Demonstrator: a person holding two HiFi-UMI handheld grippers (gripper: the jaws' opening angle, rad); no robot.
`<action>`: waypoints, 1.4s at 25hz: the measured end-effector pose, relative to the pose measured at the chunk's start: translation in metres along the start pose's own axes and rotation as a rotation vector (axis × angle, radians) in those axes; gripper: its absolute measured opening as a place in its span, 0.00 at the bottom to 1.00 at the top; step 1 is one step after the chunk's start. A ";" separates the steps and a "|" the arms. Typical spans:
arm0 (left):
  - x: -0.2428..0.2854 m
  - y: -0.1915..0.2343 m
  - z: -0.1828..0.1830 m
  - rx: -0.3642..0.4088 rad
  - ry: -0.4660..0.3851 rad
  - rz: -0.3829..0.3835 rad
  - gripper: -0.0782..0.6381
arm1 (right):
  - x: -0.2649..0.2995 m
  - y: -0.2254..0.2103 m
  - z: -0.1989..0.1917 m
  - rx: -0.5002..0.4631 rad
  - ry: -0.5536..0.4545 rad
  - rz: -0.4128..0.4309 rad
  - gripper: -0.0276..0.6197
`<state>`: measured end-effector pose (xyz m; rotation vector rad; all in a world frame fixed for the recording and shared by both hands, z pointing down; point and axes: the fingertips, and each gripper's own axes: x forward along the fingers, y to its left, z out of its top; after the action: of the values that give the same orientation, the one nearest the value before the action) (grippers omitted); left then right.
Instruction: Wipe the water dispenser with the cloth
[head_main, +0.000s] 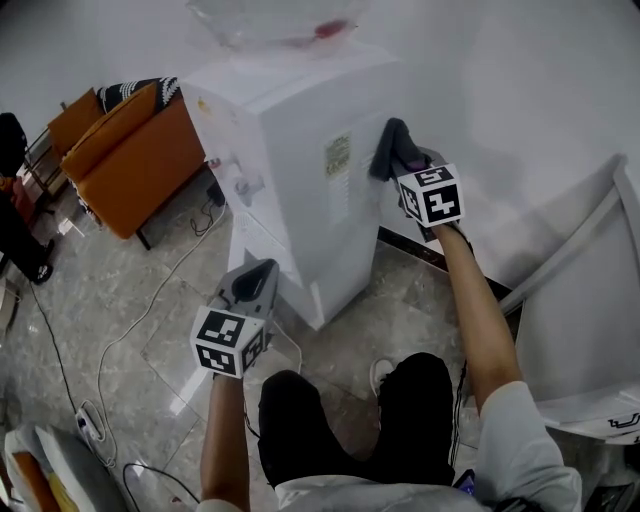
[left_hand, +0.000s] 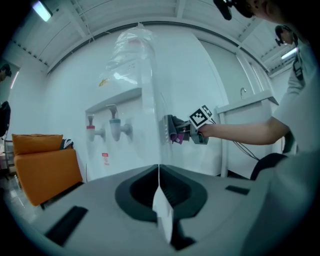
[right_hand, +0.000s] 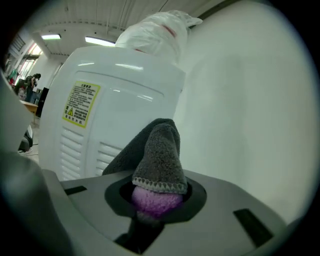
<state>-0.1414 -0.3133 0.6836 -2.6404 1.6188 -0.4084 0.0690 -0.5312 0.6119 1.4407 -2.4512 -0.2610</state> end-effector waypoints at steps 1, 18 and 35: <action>0.001 0.000 -0.002 -0.001 0.004 0.001 0.13 | 0.001 0.000 -0.006 0.010 0.002 0.003 0.16; -0.006 0.012 -0.033 -0.050 0.029 0.033 0.13 | -0.066 0.209 0.001 -0.096 -0.213 0.464 0.16; 0.019 -0.003 -0.087 -0.077 0.079 0.015 0.13 | -0.026 0.194 -0.124 -0.095 -0.067 0.417 0.17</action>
<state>-0.1507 -0.3181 0.7716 -2.6983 1.7098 -0.4645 -0.0373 -0.4158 0.7819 0.8668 -2.6771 -0.3314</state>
